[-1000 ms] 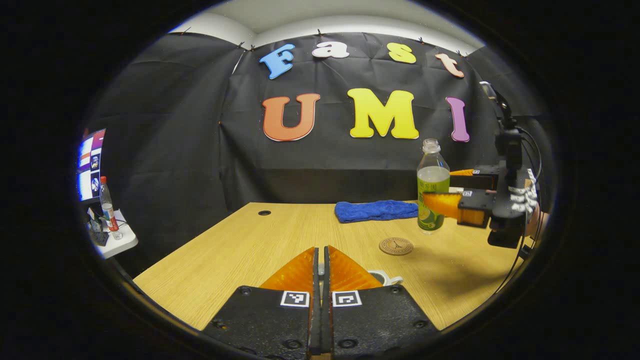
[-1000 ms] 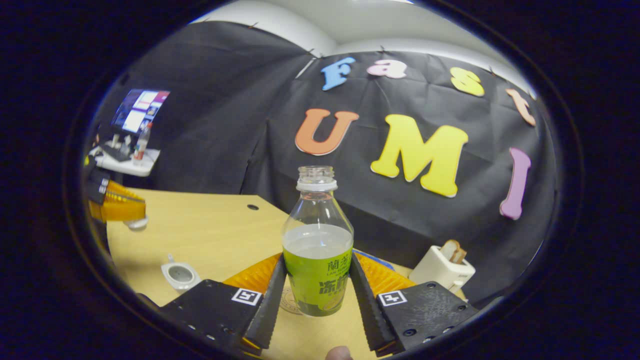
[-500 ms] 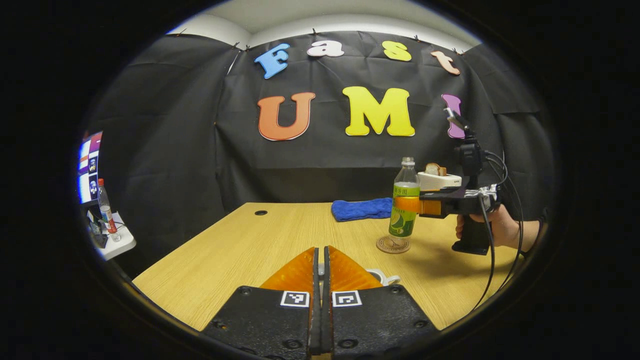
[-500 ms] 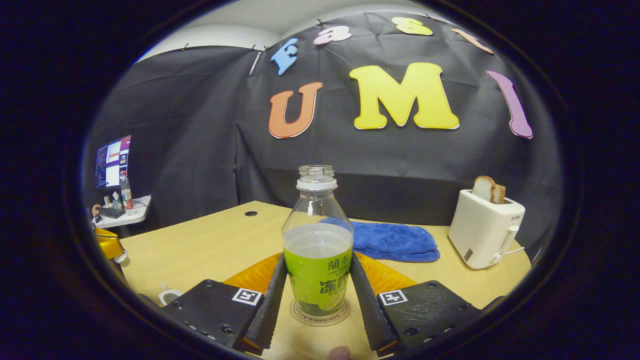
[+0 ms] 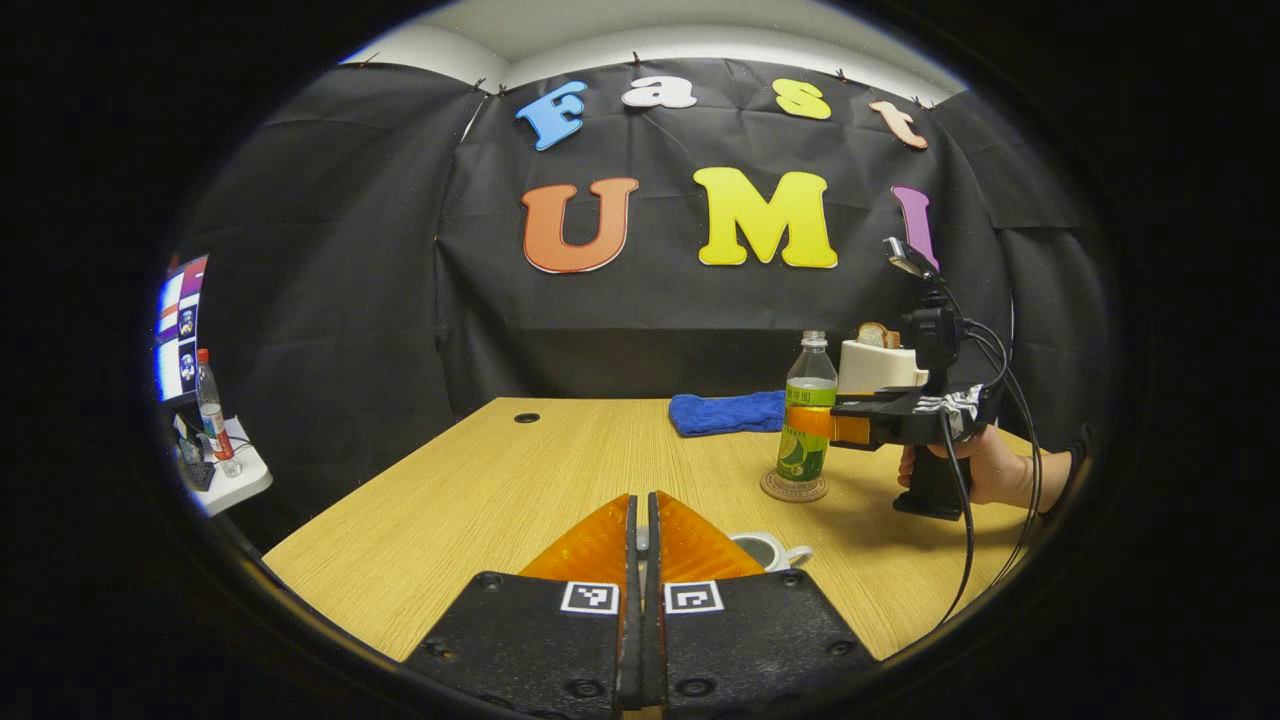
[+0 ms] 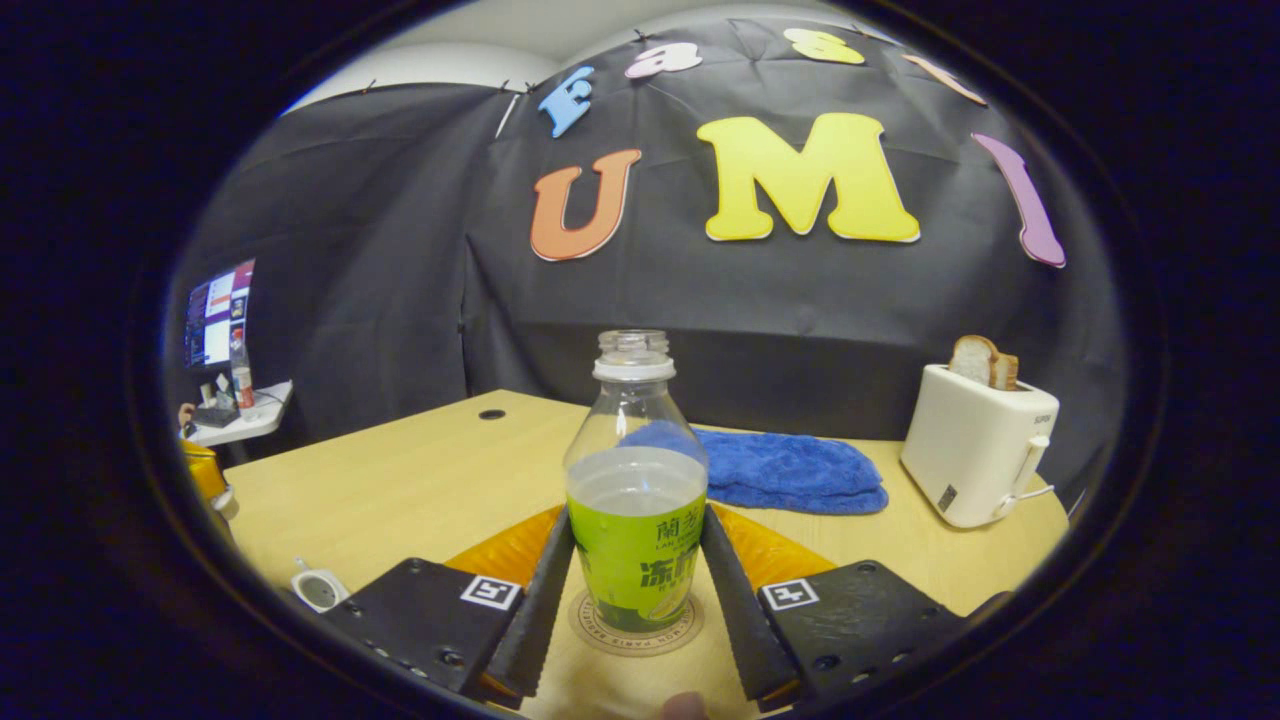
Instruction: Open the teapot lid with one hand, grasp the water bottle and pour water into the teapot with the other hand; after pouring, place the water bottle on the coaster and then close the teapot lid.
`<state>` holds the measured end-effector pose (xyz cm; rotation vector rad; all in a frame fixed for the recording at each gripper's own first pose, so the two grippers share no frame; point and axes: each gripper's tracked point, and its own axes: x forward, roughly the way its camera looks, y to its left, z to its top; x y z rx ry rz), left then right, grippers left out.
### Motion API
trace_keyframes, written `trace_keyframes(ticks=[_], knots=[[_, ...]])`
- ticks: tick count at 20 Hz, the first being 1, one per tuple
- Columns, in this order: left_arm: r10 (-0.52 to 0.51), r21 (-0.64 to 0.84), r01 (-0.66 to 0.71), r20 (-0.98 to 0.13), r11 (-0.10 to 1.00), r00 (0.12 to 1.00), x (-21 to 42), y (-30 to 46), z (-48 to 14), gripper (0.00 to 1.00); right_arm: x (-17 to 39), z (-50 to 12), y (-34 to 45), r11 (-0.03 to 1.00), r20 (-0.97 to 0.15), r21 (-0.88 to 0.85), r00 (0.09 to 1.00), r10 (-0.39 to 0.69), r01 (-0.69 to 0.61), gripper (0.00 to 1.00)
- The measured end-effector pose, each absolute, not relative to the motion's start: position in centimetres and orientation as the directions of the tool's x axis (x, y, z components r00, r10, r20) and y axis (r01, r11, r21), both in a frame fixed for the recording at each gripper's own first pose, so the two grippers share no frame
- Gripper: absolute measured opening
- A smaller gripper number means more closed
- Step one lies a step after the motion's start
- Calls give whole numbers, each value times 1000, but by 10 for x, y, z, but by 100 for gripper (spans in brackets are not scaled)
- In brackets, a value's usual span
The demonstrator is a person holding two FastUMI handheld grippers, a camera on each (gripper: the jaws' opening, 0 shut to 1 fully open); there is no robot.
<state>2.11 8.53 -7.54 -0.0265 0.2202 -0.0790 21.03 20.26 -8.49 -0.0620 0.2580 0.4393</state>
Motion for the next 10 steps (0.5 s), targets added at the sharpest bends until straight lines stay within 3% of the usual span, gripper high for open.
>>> trace_keyframes(ticks=[3, 4, 5, 10], knots=[[-90, -43, 82, -215, 996, 973, 21, 81, -75, 3, 207, -84, 202, 905, -251, -16, 878, 407, -424, 78], [-90, -43, 83, -214, 996, 973, 21, 81, -75, 3, 205, -83, 203, 904, -245, -20, 878, 411, -428, 90], [-90, -41, 83, -213, 996, 973, 22, 81, -75, 3, 204, -82, 203, 904, -247, -25, 879, 409, -428, 93], [-107, -62, 96, -204, 993, 973, 21, 71, -74, 2, 178, -51, 184, 912, -149, -93, 911, 384, -400, 94]])
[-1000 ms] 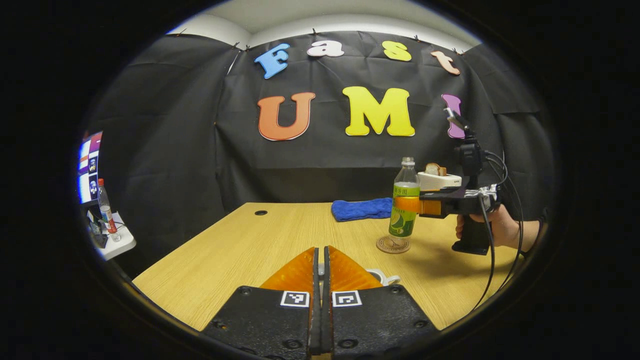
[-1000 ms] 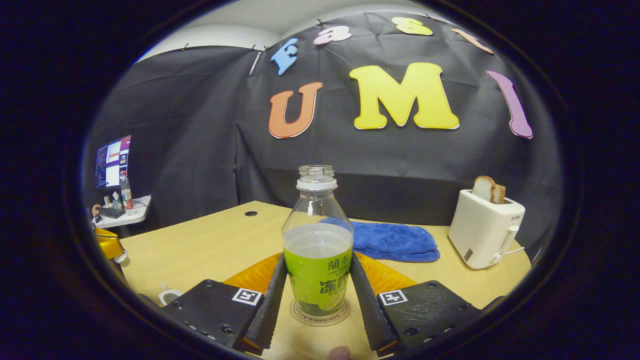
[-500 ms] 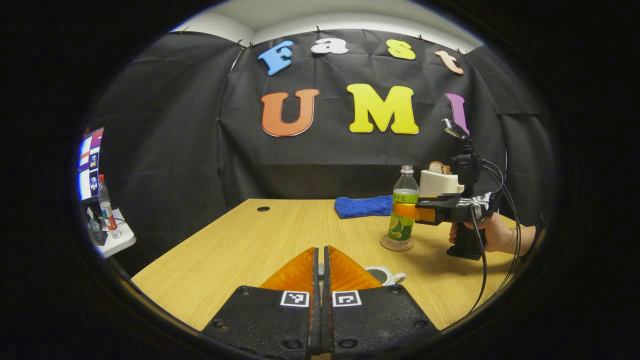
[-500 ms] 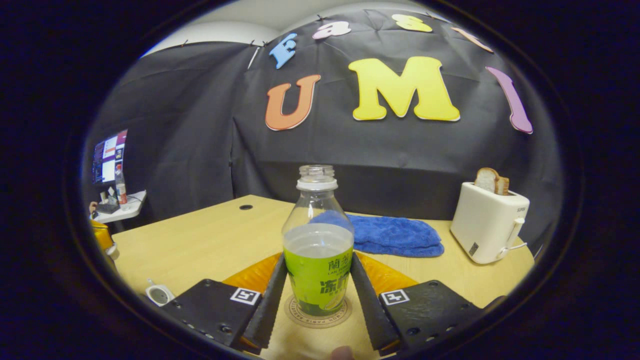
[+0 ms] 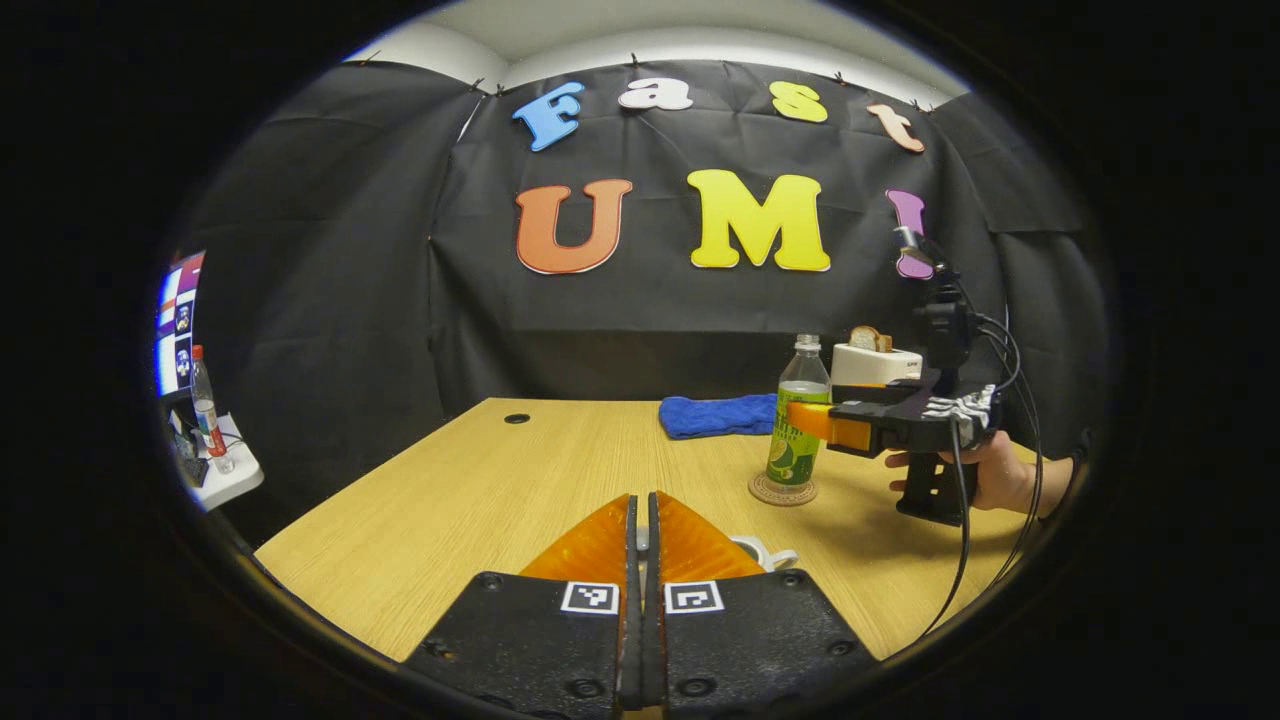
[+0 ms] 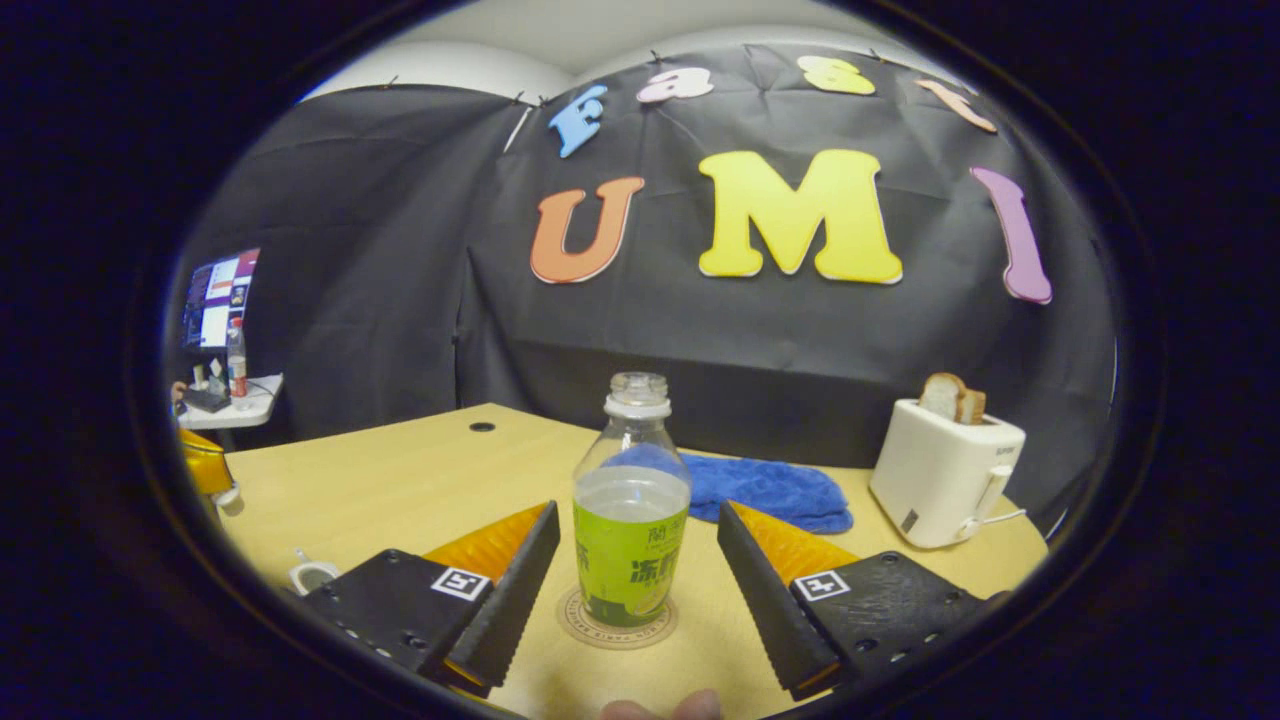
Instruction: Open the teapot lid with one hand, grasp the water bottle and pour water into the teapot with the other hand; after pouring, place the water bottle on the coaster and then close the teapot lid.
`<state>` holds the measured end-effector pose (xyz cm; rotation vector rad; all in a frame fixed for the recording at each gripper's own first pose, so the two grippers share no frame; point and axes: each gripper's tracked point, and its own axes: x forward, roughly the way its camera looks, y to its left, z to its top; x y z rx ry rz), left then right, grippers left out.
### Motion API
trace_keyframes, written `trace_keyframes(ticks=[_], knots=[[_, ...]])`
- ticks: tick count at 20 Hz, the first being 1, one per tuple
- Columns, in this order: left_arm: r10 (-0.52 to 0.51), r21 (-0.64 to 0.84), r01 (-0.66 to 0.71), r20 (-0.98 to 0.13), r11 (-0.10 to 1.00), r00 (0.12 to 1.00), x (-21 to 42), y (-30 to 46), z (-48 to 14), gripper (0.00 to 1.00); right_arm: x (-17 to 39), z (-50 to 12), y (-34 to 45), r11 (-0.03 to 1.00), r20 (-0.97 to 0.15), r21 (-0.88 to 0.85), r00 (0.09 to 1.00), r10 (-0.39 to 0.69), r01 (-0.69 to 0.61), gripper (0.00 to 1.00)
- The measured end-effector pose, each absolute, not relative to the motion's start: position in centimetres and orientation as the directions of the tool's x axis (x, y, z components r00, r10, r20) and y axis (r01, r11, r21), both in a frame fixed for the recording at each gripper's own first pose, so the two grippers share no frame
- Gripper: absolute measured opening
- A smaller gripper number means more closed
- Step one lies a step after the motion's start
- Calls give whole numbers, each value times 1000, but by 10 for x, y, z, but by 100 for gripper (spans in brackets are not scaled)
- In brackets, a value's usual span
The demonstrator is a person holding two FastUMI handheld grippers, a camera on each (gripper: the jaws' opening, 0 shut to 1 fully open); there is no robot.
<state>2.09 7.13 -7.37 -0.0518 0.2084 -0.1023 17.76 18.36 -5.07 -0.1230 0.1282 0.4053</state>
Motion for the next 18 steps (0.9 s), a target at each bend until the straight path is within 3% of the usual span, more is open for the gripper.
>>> trace_keyframes(ticks=[6, 8, 10, 18], knots=[[-135, -70, 124, -179, 990, 975, 31, 43, -76, 3, 112, -32, 133, 933, -72, -139, 944, 323, -330, 98], [-161, -76, 150, -173, 986, 972, 37, 28, -79, 3, 93, -35, 116, 947, -76, -96, 950, 302, -308, 93], [-171, -72, 161, -174, 984, 970, 41, 18, -82, 3, 81, -40, 100, 959, -76, -74, 960, 270, -275, 98], [-167, -102, 148, -203, 984, 965, 55, 10, -103, 3, 57, -40, 67, 973, -43, -88, 976, 212, -215, 95]])
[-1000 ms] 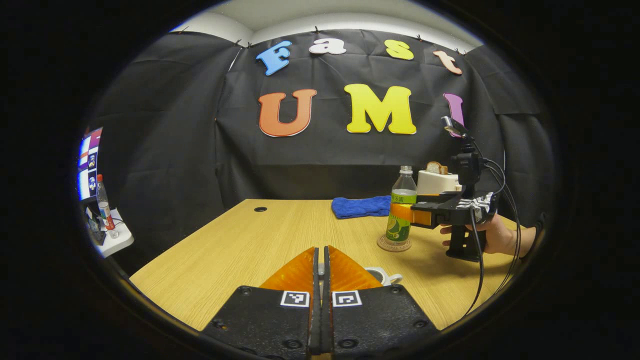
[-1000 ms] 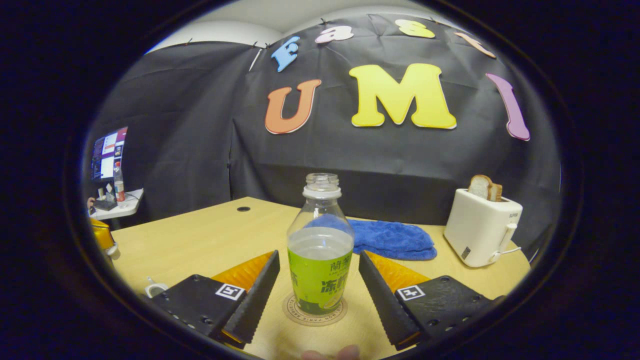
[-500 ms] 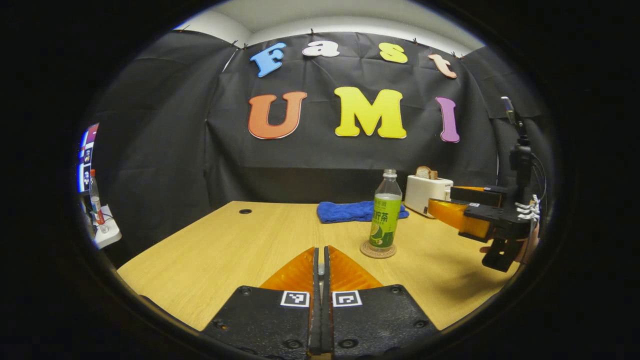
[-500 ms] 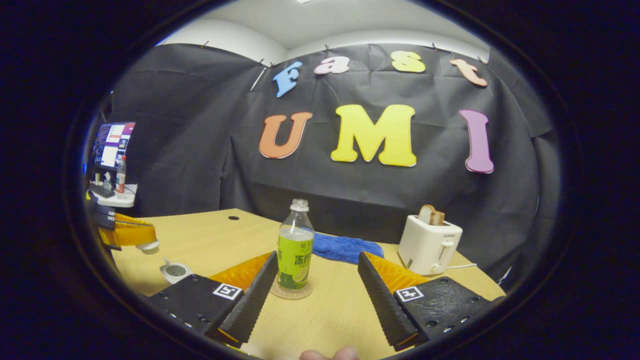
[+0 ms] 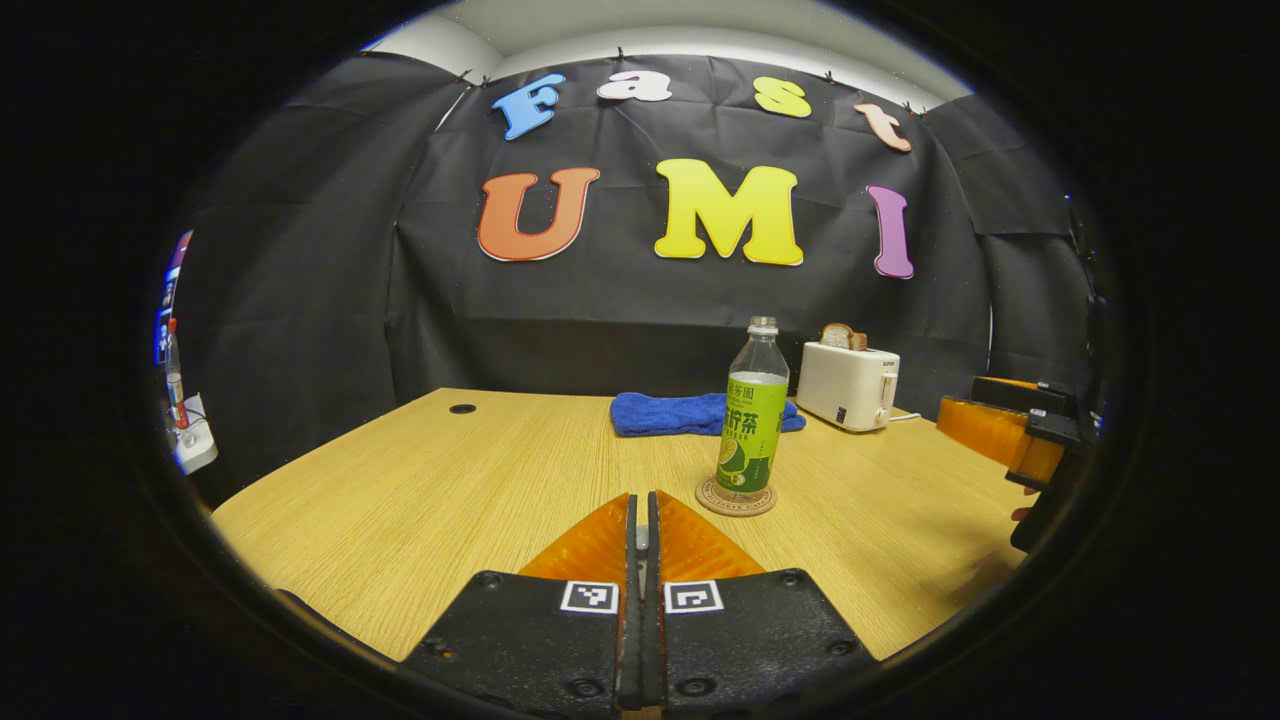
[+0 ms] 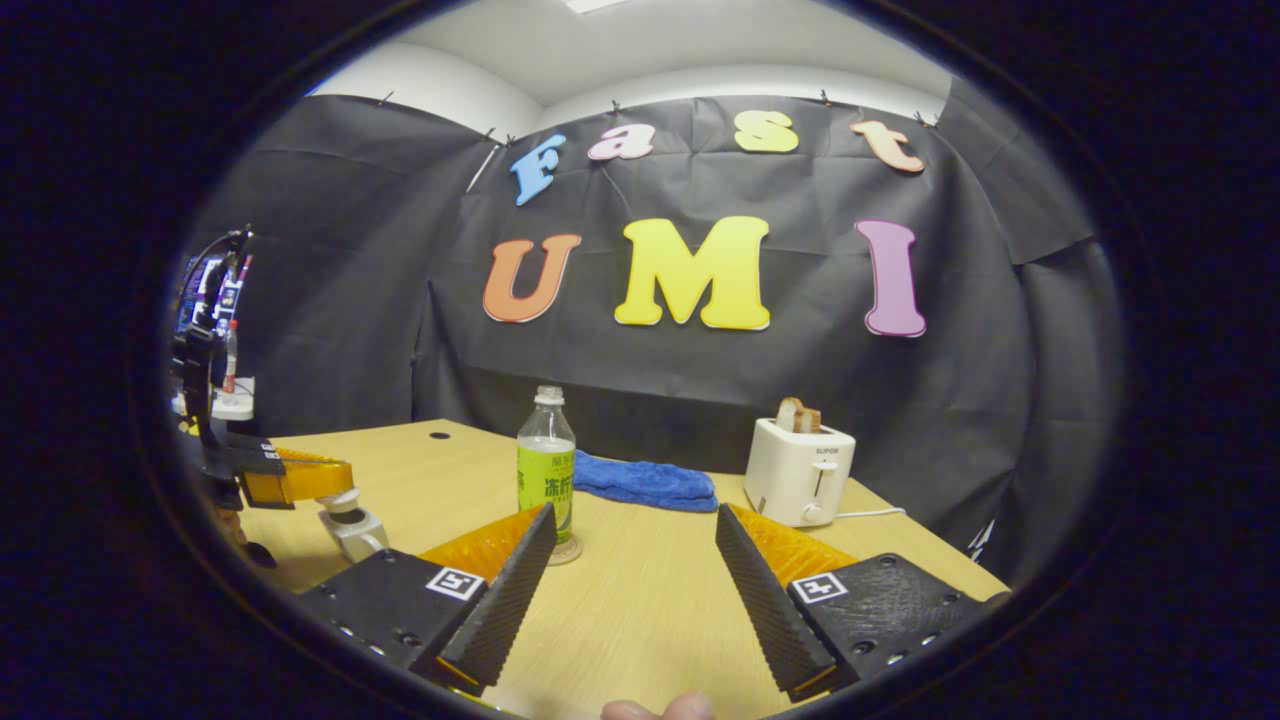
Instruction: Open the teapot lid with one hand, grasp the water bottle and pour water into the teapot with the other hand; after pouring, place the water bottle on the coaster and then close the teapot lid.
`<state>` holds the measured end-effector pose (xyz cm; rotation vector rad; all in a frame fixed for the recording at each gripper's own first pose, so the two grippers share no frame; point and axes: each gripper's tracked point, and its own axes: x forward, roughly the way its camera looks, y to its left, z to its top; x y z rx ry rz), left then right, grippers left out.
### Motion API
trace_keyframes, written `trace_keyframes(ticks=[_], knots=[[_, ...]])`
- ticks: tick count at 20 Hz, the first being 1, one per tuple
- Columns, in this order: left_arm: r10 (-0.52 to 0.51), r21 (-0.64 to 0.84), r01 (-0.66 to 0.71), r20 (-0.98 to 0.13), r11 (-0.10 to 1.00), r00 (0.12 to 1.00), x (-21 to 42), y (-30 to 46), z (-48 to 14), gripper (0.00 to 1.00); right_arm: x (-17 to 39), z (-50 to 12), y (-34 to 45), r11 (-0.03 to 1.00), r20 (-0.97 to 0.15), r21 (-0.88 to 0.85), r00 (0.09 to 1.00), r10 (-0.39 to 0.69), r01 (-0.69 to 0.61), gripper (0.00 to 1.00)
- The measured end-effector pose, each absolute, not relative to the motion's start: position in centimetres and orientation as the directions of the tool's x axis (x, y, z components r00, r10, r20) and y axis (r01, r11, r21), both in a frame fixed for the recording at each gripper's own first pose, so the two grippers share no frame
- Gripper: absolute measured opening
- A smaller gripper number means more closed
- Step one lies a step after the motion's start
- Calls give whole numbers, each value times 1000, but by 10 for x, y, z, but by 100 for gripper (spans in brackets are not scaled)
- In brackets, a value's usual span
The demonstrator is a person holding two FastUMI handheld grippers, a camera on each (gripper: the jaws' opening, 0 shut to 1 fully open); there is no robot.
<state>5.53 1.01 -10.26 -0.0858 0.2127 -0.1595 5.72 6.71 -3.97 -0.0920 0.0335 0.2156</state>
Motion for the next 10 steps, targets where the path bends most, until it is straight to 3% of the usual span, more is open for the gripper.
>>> trace_keyframes(ticks=[10], knots=[[-143, -103, 122, -239, 987, 960, 57, 13, -118, 3, 54, -60, 60, 976, -96, -17, 972, 214, -217, 95]])
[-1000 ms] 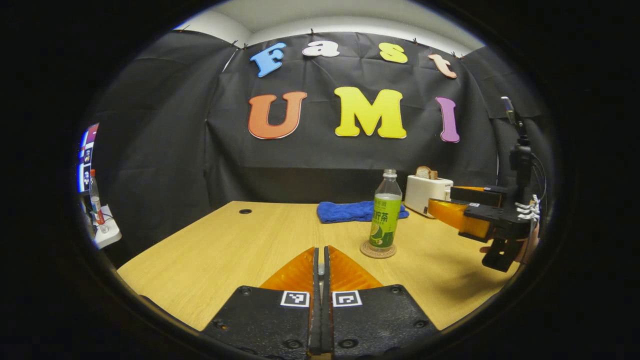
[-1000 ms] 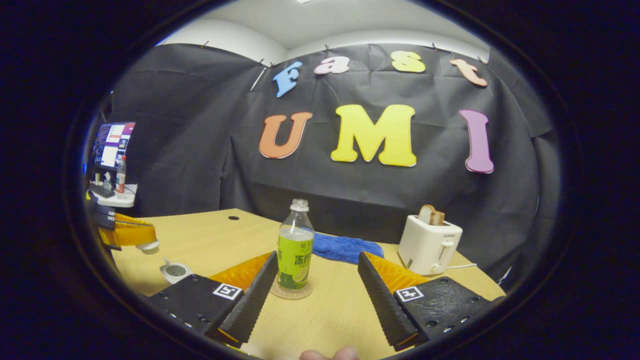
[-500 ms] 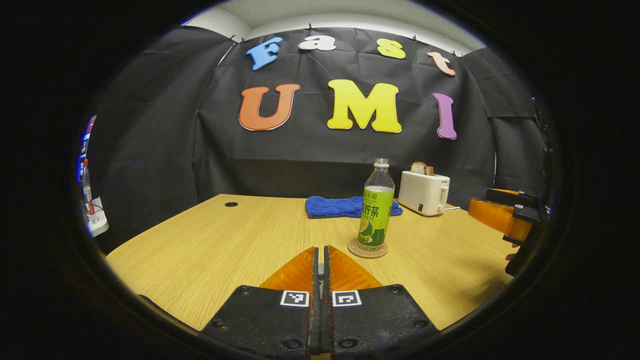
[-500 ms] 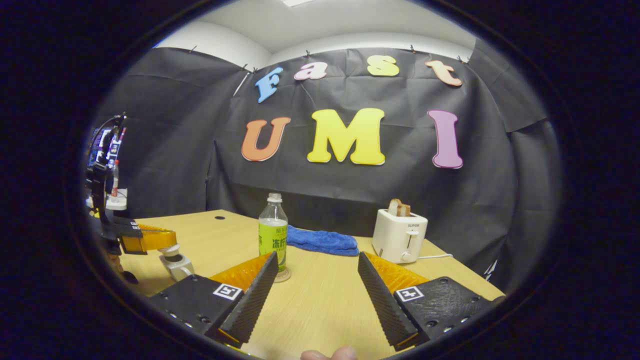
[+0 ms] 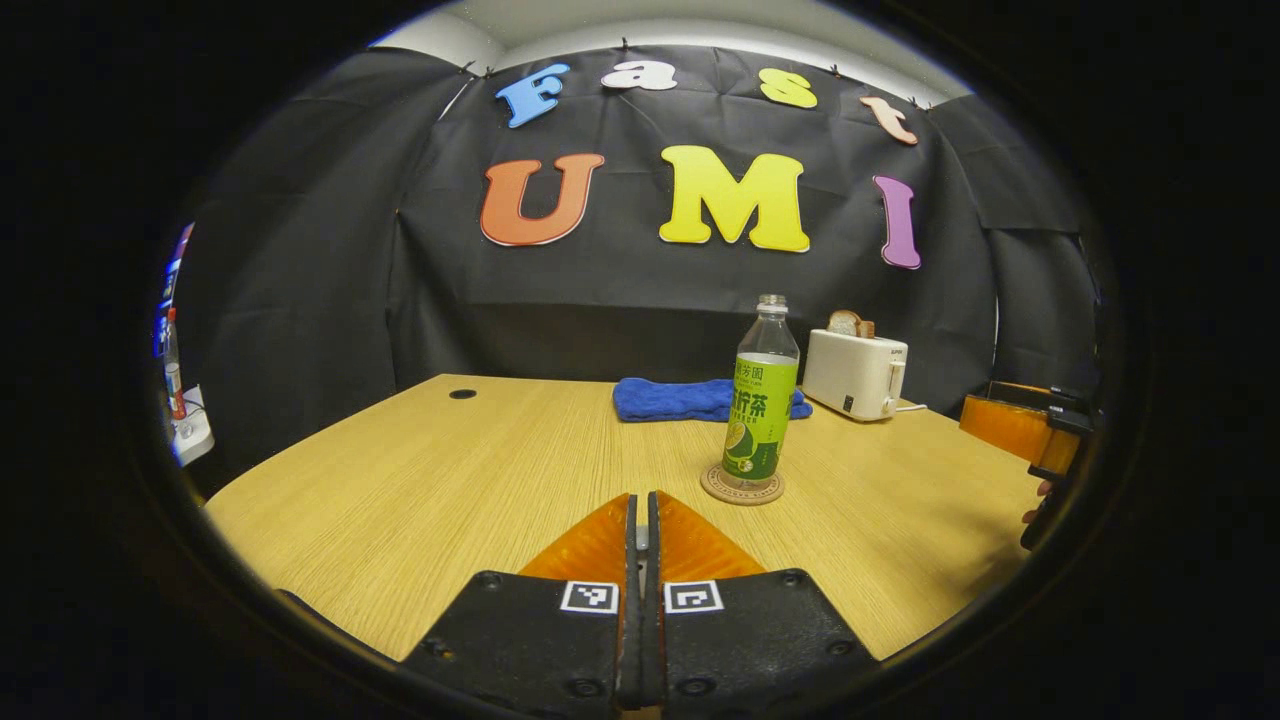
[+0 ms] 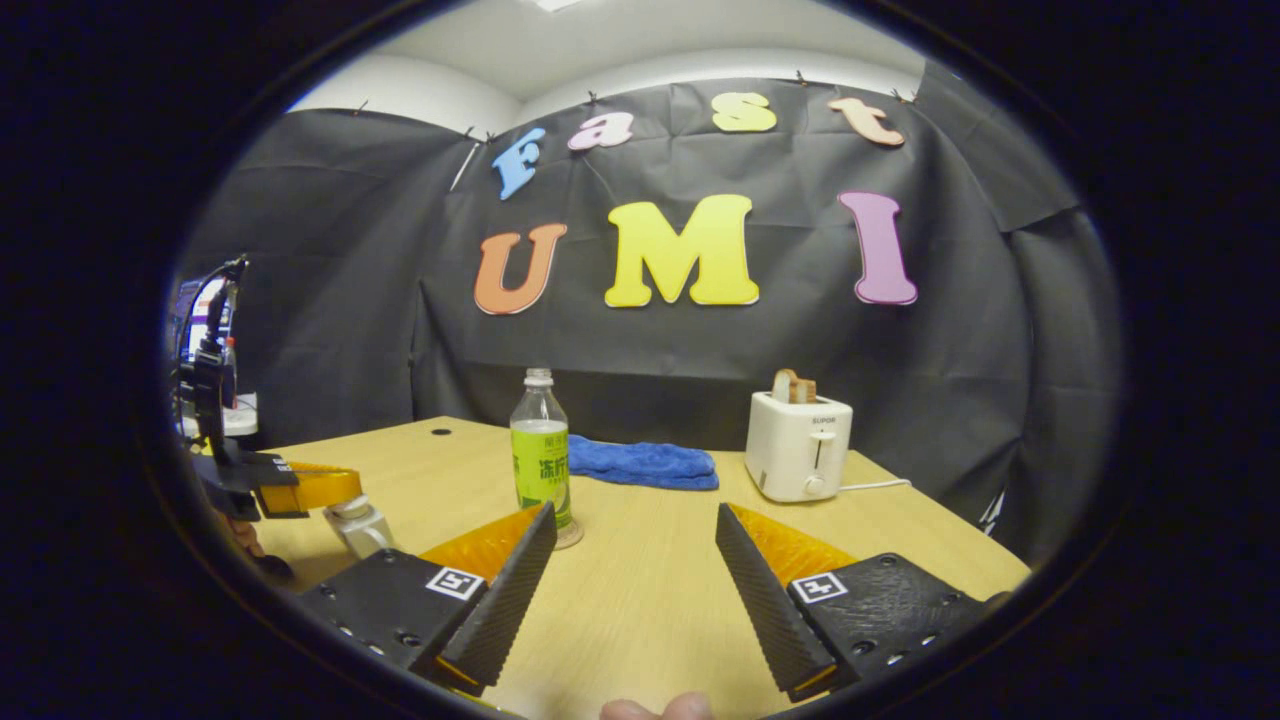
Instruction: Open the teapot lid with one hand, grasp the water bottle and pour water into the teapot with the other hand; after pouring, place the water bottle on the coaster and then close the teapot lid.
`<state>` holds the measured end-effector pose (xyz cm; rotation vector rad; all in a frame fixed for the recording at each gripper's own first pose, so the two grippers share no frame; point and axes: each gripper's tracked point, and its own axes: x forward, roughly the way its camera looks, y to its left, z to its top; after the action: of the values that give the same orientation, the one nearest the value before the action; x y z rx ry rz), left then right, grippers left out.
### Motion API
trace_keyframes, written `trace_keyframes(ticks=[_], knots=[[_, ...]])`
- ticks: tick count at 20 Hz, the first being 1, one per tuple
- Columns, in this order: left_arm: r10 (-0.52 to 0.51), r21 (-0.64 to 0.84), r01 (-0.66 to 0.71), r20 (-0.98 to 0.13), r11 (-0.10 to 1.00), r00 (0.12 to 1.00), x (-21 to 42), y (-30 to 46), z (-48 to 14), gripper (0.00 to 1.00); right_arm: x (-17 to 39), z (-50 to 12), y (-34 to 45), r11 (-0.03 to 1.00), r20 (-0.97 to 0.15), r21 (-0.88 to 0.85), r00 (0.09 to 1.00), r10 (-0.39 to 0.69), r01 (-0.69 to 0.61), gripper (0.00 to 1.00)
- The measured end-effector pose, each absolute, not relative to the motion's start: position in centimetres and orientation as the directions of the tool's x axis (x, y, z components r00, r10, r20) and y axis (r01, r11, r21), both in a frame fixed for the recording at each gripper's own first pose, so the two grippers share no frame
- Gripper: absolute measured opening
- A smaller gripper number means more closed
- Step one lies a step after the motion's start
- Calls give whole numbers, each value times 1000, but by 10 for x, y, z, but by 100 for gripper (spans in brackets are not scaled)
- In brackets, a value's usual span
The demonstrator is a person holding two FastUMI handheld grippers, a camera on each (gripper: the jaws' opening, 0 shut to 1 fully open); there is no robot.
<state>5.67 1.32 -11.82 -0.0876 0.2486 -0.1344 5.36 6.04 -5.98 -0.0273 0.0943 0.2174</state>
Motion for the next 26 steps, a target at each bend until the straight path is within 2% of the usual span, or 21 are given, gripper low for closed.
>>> trace_keyframes(ticks=[2, 3, 8, 10, 11, 13, 15, 16, 17, 19, 26], knots=[[-146, -119, 119, -253, 986, 956, 56, 12, -123, 3, 53, -61, 61, 975, -97, -15, 971, 217, -220, 99], [-149, -125, 121, -254, 985, 956, 55, 9, -123, 3, 53, -61, 60, 976, -95, -16, 972, 216, -219, 95], [-108, -107, 83, -260, 991, 960, 57, 12, -124, 8, 52, -61, 56, 981, -89, 9, 977, 196, -196, 98], [-78, -105, 52, -262, 993, 962, 56, 18, -121, 27, 51, -64, 49, 984, -94, 38, 980, 175, -172, 95], [-62, -109, 34, -258, 993, 964, 55, 21, -117, 50, 50, -66, 48, 986, -98, 52, 981, 165, -160, 95], [-20, -107, -6, -244, 994, 970, 52, 30, -108, 73, 49, -70, 38, 990, -112, 59, 985, 135, -129, 98], [22, -89, -44, -233, 995, 972, 47, 39, -95, 84, 47, -69, 27, 994, -115, 58, 988, 103, -97, 96], [38, -87, -59, -231, 995, 972, 45, 43, -89, 86, 46, -66, 23, 995, -112, 54, 990, 88, -82, 96], [35, -87, -56, -222, 995, 974, 45, 43, -84, 96, 44, -64, 18, 997, -107, 41, 992, 73, -69, 96], [29, -80, -44, -178, 996, 984, 35, 37, -59, 99, 40, -53, 8, 999, -89, 26, 995, 50, -48, 95], [-48, -49, 45, -56, 998, 997, 7, -18, -2, 98, 17, -18, -1, 1000, -31, 19, 999, 22, -21, 96]])
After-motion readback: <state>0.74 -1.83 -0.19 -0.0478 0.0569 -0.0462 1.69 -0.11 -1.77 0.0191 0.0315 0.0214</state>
